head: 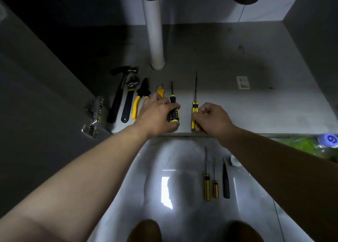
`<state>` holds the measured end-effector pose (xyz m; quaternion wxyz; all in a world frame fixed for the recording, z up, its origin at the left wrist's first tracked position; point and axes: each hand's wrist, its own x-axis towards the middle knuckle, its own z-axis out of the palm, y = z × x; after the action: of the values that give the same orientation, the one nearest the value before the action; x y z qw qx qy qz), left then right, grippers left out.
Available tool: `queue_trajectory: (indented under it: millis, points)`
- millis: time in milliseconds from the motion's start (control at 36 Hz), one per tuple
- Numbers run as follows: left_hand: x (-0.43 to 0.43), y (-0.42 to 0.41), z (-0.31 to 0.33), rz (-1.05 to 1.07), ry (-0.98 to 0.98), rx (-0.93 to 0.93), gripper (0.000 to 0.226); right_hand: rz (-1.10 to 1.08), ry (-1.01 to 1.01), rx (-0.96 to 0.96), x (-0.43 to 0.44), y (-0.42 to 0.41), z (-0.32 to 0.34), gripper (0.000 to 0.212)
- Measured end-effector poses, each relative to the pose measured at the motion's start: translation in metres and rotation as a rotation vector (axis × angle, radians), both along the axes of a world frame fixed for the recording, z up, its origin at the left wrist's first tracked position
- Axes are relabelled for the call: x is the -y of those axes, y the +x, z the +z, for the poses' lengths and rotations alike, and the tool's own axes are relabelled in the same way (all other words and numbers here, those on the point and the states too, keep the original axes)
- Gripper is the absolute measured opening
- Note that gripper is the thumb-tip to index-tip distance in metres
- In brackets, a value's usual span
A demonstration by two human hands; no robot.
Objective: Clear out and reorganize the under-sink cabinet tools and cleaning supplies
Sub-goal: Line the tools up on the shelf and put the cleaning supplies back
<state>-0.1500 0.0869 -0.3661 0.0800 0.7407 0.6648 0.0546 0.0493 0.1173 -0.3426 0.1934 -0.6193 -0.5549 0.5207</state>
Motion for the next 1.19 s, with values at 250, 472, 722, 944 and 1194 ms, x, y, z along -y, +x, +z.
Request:
queue_trajectory:
  millis: [250, 472, 722, 944, 1194]
  points:
    - [-0.007, -0.005, -0.010, 0.017, 0.044, -0.035, 0.072, 0.008, 0.041, 0.243, -0.016, -0.029, -0.023, 0.015]
    - [-0.007, -0.012, -0.012, 0.073, 0.066, -0.015, 0.069, 0.010, 0.162, 0.356, -0.023, -0.046, -0.032, 0.016]
    - [-0.007, -0.014, -0.014, 0.101, 0.070, 0.032, 0.070, 0.017, 0.263, 0.343, -0.026, -0.051, -0.042, 0.014]
    - [-0.004, -0.012, -0.015, 0.145, 0.082, 0.083, 0.071, 0.034, 0.308, 0.330, -0.017, -0.051, -0.044, 0.017]
    - [-0.001, -0.008, -0.013, 0.148, 0.075, 0.074, 0.071, 0.067, 0.318, 0.301, -0.015, -0.047, -0.048, 0.030]
